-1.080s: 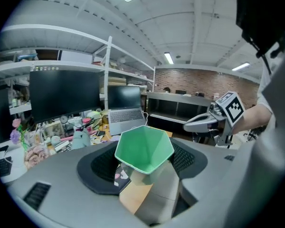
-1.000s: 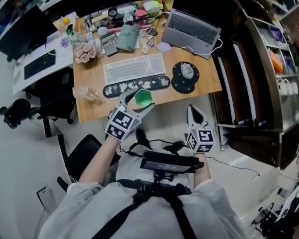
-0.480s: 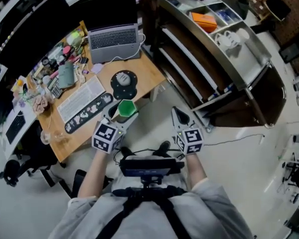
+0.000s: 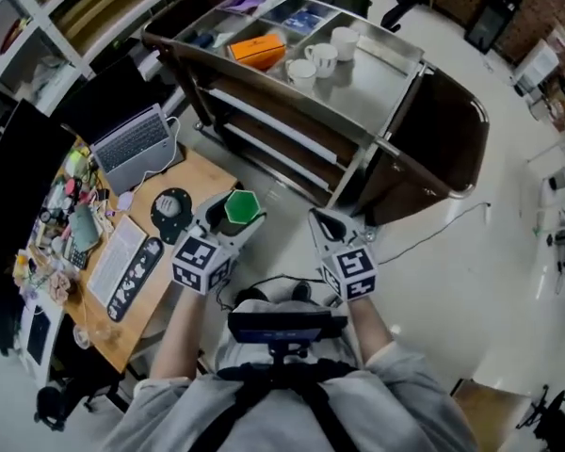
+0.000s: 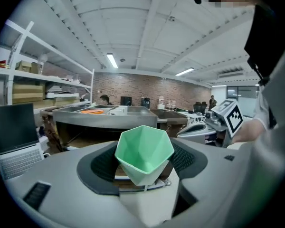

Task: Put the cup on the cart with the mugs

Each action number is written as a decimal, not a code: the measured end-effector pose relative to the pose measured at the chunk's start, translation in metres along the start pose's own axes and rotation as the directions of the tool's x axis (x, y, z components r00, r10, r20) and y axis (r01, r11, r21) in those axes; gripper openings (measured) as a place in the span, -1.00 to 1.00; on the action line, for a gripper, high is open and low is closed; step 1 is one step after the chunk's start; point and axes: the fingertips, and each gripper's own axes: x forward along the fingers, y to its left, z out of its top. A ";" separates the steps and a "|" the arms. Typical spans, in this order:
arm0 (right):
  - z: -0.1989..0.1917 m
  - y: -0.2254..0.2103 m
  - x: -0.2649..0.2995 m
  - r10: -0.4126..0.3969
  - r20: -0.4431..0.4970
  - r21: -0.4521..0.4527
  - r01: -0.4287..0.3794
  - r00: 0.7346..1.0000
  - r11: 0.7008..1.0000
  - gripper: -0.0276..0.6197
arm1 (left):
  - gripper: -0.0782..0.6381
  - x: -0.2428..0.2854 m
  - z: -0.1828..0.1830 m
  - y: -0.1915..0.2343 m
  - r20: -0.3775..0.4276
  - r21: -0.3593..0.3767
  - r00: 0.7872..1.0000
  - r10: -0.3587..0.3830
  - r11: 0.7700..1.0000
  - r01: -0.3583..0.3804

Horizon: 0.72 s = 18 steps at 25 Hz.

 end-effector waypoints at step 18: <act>0.112 -0.149 -0.015 -0.312 0.118 0.047 0.308 0.943 0.950 -0.89 | 0.12 0.196 0.181 -0.019 0.016 0.246 0.908 -0.418 0.882 0.402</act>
